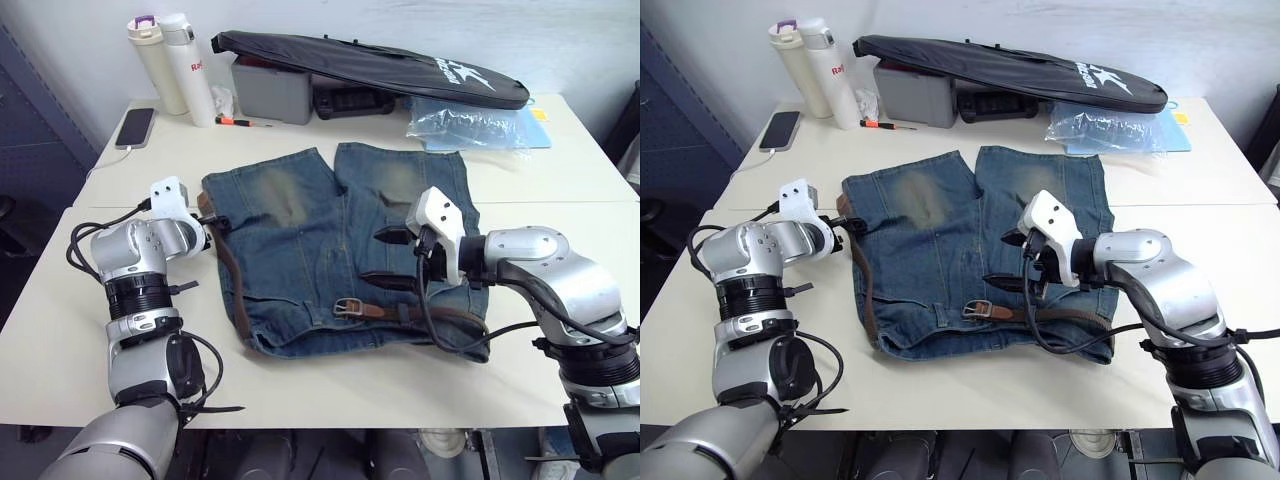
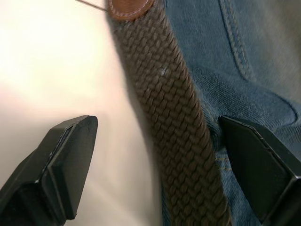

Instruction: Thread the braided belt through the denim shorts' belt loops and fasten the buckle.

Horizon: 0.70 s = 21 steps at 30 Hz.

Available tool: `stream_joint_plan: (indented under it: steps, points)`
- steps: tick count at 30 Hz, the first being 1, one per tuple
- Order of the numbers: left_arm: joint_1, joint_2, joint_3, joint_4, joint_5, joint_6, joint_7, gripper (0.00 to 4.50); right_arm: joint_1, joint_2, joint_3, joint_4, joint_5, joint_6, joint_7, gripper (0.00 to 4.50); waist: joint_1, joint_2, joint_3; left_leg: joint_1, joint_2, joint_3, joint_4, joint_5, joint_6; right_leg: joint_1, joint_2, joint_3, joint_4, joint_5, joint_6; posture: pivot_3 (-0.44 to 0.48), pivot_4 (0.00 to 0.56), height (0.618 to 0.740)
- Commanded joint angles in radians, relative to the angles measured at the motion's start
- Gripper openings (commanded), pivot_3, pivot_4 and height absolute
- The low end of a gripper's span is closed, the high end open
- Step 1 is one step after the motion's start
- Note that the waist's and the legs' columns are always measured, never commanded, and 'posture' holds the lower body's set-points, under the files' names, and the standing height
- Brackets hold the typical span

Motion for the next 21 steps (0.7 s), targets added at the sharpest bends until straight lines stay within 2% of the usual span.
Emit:
stream_joint_plan:
  steps: [1, 4, 5, 6, 9, 13, 21]
  points:
    - [-0.002, -0.011, -0.022, 0.001, 0.014, 0.003, 0.023, 4.50, 0.002, -0.018, -0.030, -0.044, 0.015, 0.005, -0.014, 4.46, 0.001, 0.000, 0.000, 0.000, 0.000, 0.001, 0.000, 0.000, 0.000, 0.000, 0.000, 0.001, 0.000, 0.001, 0.001, 0.000, 0.150, 0.740]
    - [-0.005, -0.019, 0.001, -0.024, 0.006, 0.013, 0.050, 4.50, 0.003, -0.022, -0.031, -0.044, 0.015, 0.003, -0.021, 4.46, 0.001, 0.000, 0.000, 0.001, 0.000, 0.003, 0.000, 0.000, 0.001, 0.000, 0.000, 0.004, 0.000, 0.001, 0.001, 0.000, 0.150, 0.740]
    - [-0.006, -0.021, 0.012, -0.037, -0.001, 0.021, 0.055, 3.98, 0.003, -0.023, -0.031, -0.043, 0.015, 0.003, -0.022, 4.50, 0.001, 0.000, 0.000, 0.001, 0.000, 0.004, 0.000, 0.000, 0.001, 0.000, 0.000, 0.004, 0.000, 0.001, 0.001, 0.000, 0.150, 0.740]
    - [-0.012, -0.026, 0.028, -0.053, -0.017, 0.029, 0.053, 3.75, 0.002, -0.024, -0.031, -0.041, 0.015, 0.001, -0.022, 4.50, 0.001, 0.000, 0.000, 0.001, 0.000, 0.004, 0.000, 0.000, 0.001, -0.001, 0.000, 0.005, 0.000, 0.001, 0.001, 0.000, 0.150, 0.740]
    - [-0.016, -0.026, 0.050, -0.107, -0.050, 0.067, 0.034, 3.75, -0.004, -0.026, -0.028, -0.031, 0.014, -0.004, -0.021, 4.50, 0.000, 0.000, 0.000, 0.001, 0.000, 0.007, 0.000, -0.001, 0.002, -0.001, 0.000, 0.007, -0.001, 0.002, 0.002, 0.000, 0.150, 0.740]
    - [0.003, -0.047, 0.092, -0.258, -0.076, 0.062, 0.047, 3.75, -0.011, -0.022, -0.021, -0.020, 0.012, -0.010, -0.022, 4.50, 0.000, -0.003, 0.002, 0.001, 0.000, 0.008, 0.000, -0.001, 0.002, -0.002, 0.000, 0.007, -0.002, 0.002, 0.002, 0.000, 0.150, 0.740]
    - [0.081, -0.136, 0.069, -0.438, -0.046, 0.171, 0.093, 3.75, -0.037, -0.011, 0.008, 0.006, 0.000, -0.023, -0.020, 4.50, 0.001, -0.003, 0.002, 0.001, 0.000, 0.011, 0.000, -0.002, 0.003, -0.002, 0.000, 0.010, -0.003, 0.003, 0.003, 0.000, 0.150, 0.740]
